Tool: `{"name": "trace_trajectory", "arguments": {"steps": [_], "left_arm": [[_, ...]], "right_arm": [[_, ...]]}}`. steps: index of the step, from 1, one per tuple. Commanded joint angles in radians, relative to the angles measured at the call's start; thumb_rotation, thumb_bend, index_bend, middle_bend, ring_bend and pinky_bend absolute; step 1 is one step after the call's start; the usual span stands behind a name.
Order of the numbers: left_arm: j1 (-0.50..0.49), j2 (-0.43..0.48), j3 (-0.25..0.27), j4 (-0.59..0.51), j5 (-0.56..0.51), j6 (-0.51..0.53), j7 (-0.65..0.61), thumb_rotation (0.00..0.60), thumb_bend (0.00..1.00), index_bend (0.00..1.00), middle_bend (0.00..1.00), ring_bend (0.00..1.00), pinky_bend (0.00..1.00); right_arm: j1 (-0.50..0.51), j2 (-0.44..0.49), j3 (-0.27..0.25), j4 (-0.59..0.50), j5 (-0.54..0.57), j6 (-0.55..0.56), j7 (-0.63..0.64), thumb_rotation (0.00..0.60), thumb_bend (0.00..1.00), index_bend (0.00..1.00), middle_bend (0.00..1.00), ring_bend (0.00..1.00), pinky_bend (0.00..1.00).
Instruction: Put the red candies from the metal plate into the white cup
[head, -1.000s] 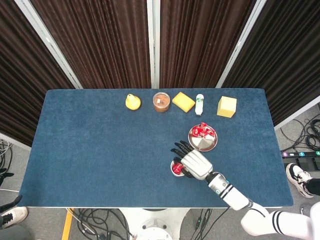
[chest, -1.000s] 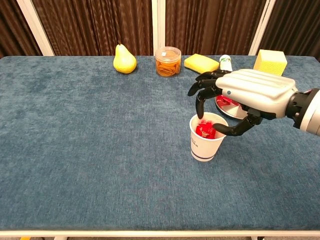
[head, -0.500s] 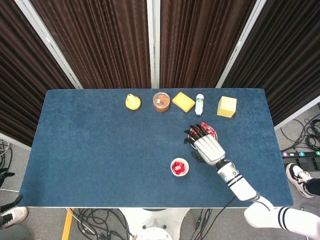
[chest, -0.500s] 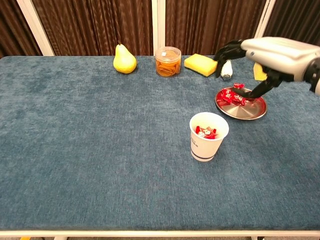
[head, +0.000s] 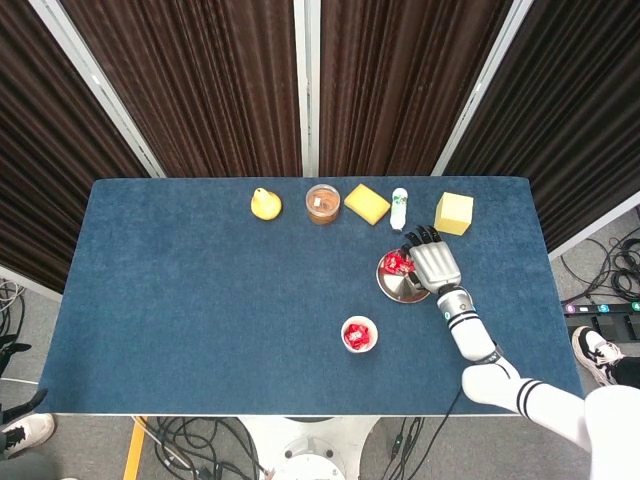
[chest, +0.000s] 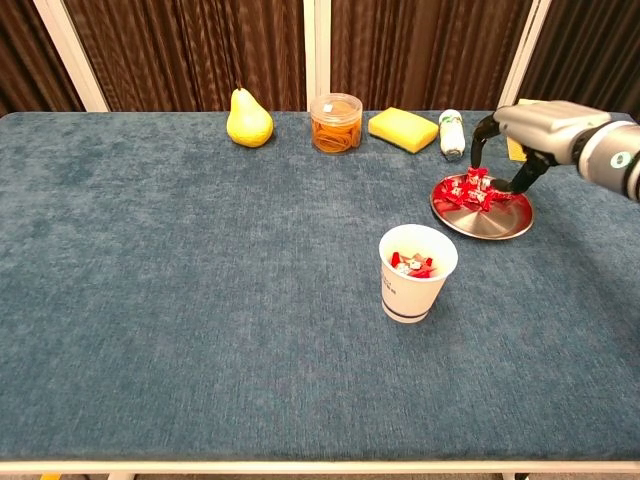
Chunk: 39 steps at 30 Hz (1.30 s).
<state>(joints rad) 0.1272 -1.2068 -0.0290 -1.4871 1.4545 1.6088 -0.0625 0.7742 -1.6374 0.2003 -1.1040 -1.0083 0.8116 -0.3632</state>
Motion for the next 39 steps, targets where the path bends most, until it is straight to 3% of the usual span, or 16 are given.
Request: {"name": "trace_trajectory", "arguments": {"steps": [1, 22, 39], "left_arm": [[0.000, -0.001, 0.001, 0.001, -0.001, -0.003, -0.001, 0.600, 0.13, 0.37, 0.31, 0.27, 0.26], [-0.006, 0.005, 0.006, 0.008, 0.002, -0.016, -0.032, 0.600, 0.12, 0.37, 0.31, 0.27, 0.27], [-0.005, 0.008, 0.006, 0.005, -0.003, -0.018, -0.042, 0.600, 0.12, 0.37, 0.31, 0.27, 0.26]], "right_arm": [[0.012, -0.028, -0.001, 0.038, 0.016, -0.013, -0.024, 0.600, 0.34, 0.40, 0.14, 0.00, 0.00], [0.035, -0.146, 0.001, 0.234, 0.052, -0.070, -0.043, 0.600, 0.34, 0.40, 0.12, 0.00, 0.00], [0.047, -0.189, 0.010, 0.286, 0.020, -0.074, -0.028, 0.600, 0.34, 0.48, 0.15, 0.00, 0.00]]}}
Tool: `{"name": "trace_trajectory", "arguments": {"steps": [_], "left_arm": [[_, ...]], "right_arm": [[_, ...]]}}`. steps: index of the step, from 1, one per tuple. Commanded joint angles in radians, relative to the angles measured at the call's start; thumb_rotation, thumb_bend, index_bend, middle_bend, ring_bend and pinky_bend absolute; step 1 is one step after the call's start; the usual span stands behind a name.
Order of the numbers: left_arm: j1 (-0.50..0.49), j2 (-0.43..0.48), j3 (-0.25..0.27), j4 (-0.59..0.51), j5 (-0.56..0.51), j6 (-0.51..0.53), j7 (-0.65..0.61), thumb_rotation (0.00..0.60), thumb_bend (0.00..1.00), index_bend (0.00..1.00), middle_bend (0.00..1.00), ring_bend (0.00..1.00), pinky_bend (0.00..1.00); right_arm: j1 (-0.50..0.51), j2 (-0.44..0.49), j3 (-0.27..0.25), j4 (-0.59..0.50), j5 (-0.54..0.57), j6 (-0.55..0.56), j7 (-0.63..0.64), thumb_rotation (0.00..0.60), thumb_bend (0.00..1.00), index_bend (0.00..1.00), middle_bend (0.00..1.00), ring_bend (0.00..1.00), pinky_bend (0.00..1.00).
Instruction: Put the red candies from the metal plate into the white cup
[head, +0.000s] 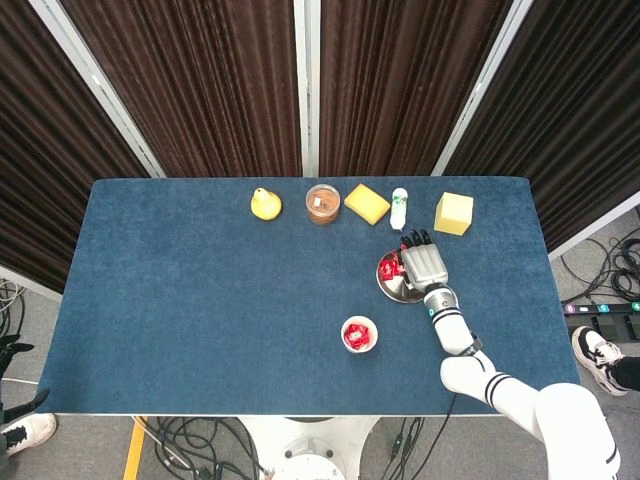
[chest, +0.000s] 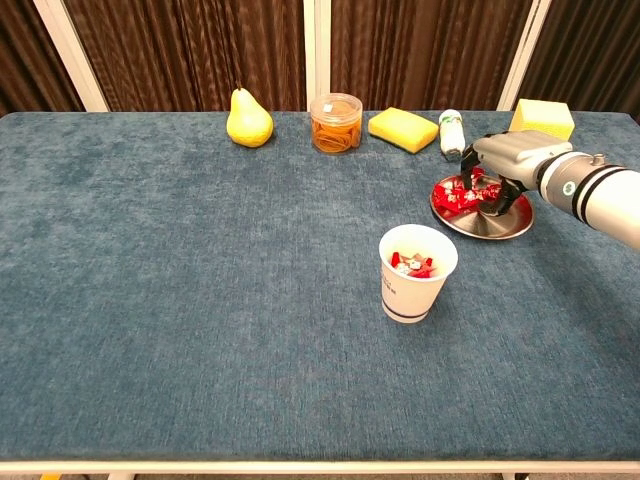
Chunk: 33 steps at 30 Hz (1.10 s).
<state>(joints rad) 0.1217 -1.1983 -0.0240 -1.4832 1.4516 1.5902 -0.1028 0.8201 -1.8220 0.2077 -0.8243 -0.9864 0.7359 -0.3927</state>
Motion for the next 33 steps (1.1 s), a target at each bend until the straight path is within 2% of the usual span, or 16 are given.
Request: {"name": "trace_trajectory", "arguments": {"steps": [1, 8, 12, 15, 21, 24, 28, 33], "left_arm": [[0.001, 0.000, 0.001, 0.002, 0.000, 0.001, -0.003, 0.600, 0.12, 0.37, 0.31, 0.27, 0.26], [0.003, -0.001, 0.002, 0.007, 0.002, 0.003, -0.013, 0.600, 0.12, 0.37, 0.31, 0.27, 0.26], [0.005, 0.000, 0.003, 0.007, 0.003, 0.005, -0.015, 0.600, 0.12, 0.37, 0.31, 0.27, 0.26], [0.007, 0.000, 0.004, 0.009, 0.004, 0.008, -0.017, 0.600, 0.12, 0.37, 0.31, 0.27, 0.26], [0.002, 0.003, 0.001, 0.002, 0.012, 0.011, -0.009, 0.600, 0.12, 0.37, 0.31, 0.27, 0.26], [-0.003, 0.007, 0.000, -0.008, 0.017, 0.011, 0.000, 0.600, 0.12, 0.37, 0.31, 0.27, 0.27], [-0.004, 0.012, -0.001, -0.020, 0.021, 0.015, 0.009, 0.600, 0.12, 0.37, 0.31, 0.27, 0.27], [-0.002, 0.017, 0.001, -0.031, 0.023, 0.019, 0.016, 0.600, 0.12, 0.37, 0.31, 0.27, 0.27]], "right_arm": [[0.001, -0.007, 0.002, 0.011, -0.004, 0.002, 0.001, 0.600, 0.35, 0.50, 0.16, 0.00, 0.00], [-0.003, -0.022, 0.005, 0.026, -0.027, 0.018, 0.020, 0.600, 0.37, 0.58, 0.19, 0.00, 0.00], [-0.018, 0.002, 0.001, -0.017, -0.065, 0.052, 0.053, 0.600, 0.38, 0.60, 0.20, 0.00, 0.00], [-0.042, 0.063, -0.007, -0.119, -0.127, 0.115, 0.100, 0.600, 0.38, 0.61, 0.20, 0.00, 0.00], [-0.111, 0.271, -0.049, -0.460, -0.310, 0.271, 0.203, 0.600, 0.37, 0.62, 0.19, 0.00, 0.00], [-0.138, 0.345, -0.079, -0.586, -0.398, 0.335, 0.212, 0.600, 0.37, 0.61, 0.19, 0.00, 0.00], [-0.164, 0.402, -0.120, -0.694, -0.493, 0.393, 0.235, 0.600, 0.37, 0.60, 0.19, 0.00, 0.00], [-0.178, 0.433, -0.174, -0.746, -0.586, 0.410, 0.250, 0.600, 0.37, 0.60, 0.19, 0.00, 0.00]]}}
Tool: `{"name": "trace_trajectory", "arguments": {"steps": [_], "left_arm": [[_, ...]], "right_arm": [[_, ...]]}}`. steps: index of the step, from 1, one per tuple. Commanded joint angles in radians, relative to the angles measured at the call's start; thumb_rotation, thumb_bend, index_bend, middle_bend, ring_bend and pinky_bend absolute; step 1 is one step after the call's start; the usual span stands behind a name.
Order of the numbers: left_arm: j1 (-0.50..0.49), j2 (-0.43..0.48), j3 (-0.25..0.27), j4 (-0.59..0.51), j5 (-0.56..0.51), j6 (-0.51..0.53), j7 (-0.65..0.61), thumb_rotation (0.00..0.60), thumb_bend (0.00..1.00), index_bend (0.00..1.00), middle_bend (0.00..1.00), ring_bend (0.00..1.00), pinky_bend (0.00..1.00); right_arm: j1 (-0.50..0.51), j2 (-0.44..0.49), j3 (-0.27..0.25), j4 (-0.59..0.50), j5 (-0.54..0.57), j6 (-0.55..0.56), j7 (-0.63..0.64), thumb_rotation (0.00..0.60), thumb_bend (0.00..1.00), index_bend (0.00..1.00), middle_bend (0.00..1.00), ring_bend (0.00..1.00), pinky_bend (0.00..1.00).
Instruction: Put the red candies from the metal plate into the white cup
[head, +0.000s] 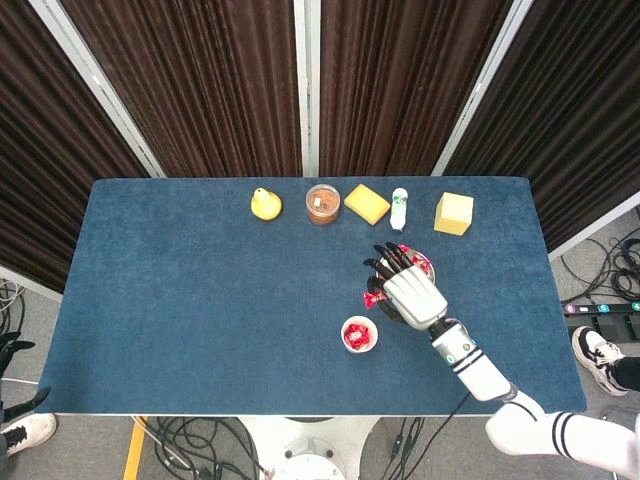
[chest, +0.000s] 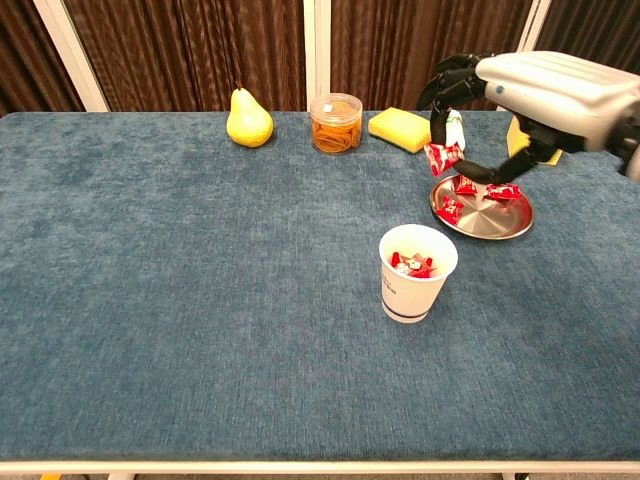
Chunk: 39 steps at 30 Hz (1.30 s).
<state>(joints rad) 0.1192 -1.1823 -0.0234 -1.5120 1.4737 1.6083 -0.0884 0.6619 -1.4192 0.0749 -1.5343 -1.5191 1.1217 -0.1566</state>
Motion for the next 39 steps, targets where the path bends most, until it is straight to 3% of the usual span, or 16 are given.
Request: {"name": "trace_trajectory", "arguments": {"steps": [1, 14, 26, 32, 39], "left_arm": [[0.000, 0.001, 0.001, -0.005, 0.002, 0.002, 0.004, 0.600, 0.12, 0.37, 0.31, 0.27, 0.27], [0.004, 0.000, 0.003, -0.003, -0.001, 0.005, 0.001, 0.600, 0.12, 0.37, 0.31, 0.27, 0.26], [0.006, -0.007, 0.002, 0.011, -0.008, 0.001, -0.017, 0.600, 0.12, 0.37, 0.31, 0.27, 0.27], [0.004, -0.008, 0.003, 0.017, -0.002, 0.002, -0.020, 0.600, 0.12, 0.37, 0.31, 0.27, 0.27], [0.001, -0.009, 0.001, 0.013, 0.000, 0.002, -0.017, 0.600, 0.12, 0.37, 0.31, 0.27, 0.26]], "right_arm": [[-0.020, 0.030, -0.051, -0.037, -0.063, 0.018, 0.009, 0.600, 0.37, 0.59, 0.18, 0.00, 0.00], [0.008, -0.056, -0.067, 0.023, -0.072, -0.074, -0.023, 0.600, 0.37, 0.52, 0.16, 0.00, 0.00], [0.010, -0.063, -0.059, 0.015, -0.060, -0.087, -0.047, 0.600, 0.33, 0.35, 0.13, 0.00, 0.00], [-0.008, -0.041, 0.019, 0.048, 0.033, -0.049, -0.033, 0.600, 0.33, 0.34, 0.13, 0.00, 0.00], [0.033, -0.076, 0.084, 0.198, 0.229, -0.187, -0.087, 0.600, 0.32, 0.34, 0.13, 0.00, 0.00]]}}
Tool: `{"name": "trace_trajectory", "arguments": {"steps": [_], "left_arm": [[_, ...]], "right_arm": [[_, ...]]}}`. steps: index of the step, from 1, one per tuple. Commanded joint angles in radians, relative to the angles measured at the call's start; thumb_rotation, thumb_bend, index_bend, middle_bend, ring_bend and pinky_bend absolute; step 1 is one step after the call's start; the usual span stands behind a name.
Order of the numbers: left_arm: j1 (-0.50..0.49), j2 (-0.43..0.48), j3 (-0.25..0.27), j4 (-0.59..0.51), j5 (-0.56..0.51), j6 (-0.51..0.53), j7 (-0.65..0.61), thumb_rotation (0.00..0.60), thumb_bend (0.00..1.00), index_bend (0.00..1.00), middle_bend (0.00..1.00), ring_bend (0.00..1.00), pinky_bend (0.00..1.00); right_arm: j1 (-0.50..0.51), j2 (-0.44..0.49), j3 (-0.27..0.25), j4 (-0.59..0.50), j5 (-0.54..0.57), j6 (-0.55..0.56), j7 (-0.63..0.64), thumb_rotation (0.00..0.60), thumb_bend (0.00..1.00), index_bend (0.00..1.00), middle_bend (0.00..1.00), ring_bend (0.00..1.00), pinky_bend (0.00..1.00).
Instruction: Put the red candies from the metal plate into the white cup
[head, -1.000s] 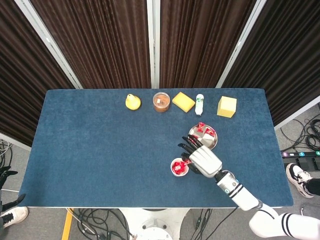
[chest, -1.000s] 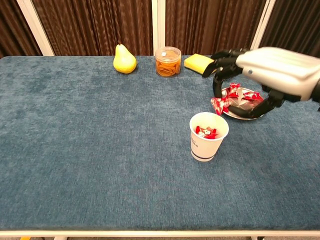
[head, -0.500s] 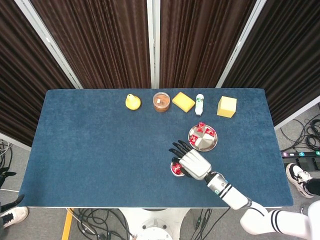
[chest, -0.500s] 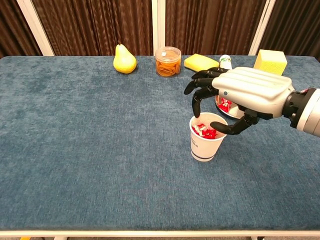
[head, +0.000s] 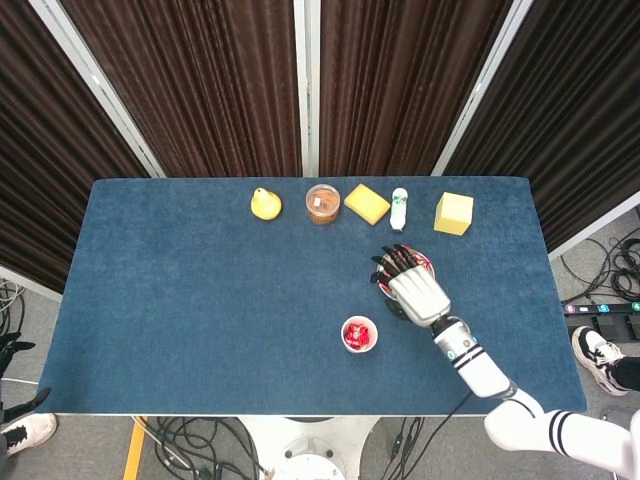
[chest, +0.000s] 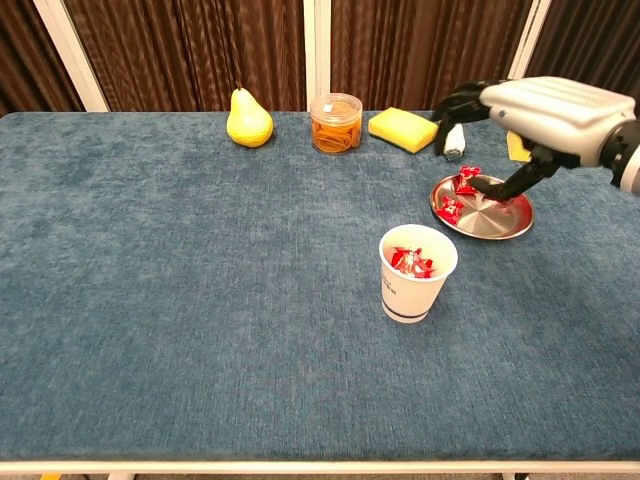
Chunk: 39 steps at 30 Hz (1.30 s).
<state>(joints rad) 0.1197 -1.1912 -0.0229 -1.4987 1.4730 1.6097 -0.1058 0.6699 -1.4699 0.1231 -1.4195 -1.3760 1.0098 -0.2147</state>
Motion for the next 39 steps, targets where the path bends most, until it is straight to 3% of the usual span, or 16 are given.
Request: {"name": "trace_trajectory", "arguments": {"steps": [1, 7, 16, 39], "left_arm": [[0.002, 0.000, 0.001, -0.001, -0.001, 0.001, 0.001, 0.600, 0.12, 0.37, 0.31, 0.27, 0.27], [0.007, 0.004, 0.002, -0.004, -0.008, 0.001, 0.003, 0.600, 0.12, 0.37, 0.31, 0.27, 0.26], [0.006, 0.006, 0.002, -0.010, -0.013, -0.004, 0.011, 0.600, 0.12, 0.37, 0.31, 0.27, 0.27], [0.008, 0.006, 0.001, -0.002, -0.019, -0.007, 0.005, 0.600, 0.12, 0.37, 0.31, 0.27, 0.27]], "right_arm": [[0.031, -0.035, 0.038, 0.103, 0.101, -0.090, -0.034, 0.600, 0.32, 0.34, 0.13, 0.00, 0.00], [0.070, -0.114, 0.039, 0.238, 0.149, -0.162, -0.054, 0.600, 0.28, 0.34, 0.13, 0.00, 0.00], [0.096, -0.206, 0.007, 0.392, 0.135, -0.203, -0.071, 0.600, 0.28, 0.35, 0.12, 0.00, 0.00], [0.128, -0.320, 0.003, 0.564, 0.083, -0.221, -0.005, 0.600, 0.27, 0.42, 0.14, 0.00, 0.00]]}}
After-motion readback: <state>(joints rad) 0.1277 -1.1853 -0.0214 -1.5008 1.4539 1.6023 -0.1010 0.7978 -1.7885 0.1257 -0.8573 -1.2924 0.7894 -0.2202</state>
